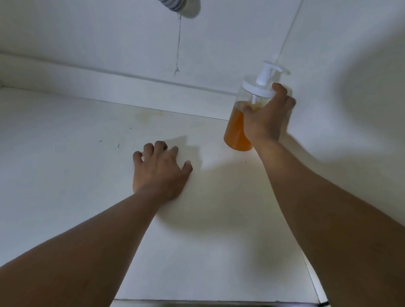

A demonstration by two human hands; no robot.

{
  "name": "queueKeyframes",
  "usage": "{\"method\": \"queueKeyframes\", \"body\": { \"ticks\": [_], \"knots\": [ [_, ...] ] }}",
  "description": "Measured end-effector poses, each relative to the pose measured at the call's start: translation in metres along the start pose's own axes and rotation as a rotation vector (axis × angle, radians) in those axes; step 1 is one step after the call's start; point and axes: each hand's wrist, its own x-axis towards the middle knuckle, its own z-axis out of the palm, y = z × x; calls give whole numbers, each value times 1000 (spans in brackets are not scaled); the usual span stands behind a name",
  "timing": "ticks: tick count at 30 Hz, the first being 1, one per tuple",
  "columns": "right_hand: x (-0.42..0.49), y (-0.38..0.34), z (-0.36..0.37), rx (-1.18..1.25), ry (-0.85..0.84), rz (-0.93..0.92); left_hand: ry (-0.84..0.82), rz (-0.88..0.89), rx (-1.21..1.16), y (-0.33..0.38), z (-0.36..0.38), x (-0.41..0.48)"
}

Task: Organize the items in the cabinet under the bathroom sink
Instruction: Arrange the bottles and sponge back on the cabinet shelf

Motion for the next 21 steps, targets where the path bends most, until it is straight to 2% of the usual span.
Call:
{"method": "queueKeyframes", "body": {
  "ticks": [9,14,18,21],
  "knots": [
    [37,14,34,-188,81,-105,41,3,35,-1,7,5],
    [56,7,43,-346,133,-101,43,7,39,-2,8,5],
    [61,7,44,-388,113,-90,30,2,48,-2,8,5],
    [64,2,41,-548,144,-109,23,-2,51,-2,8,5]
  ]
}}
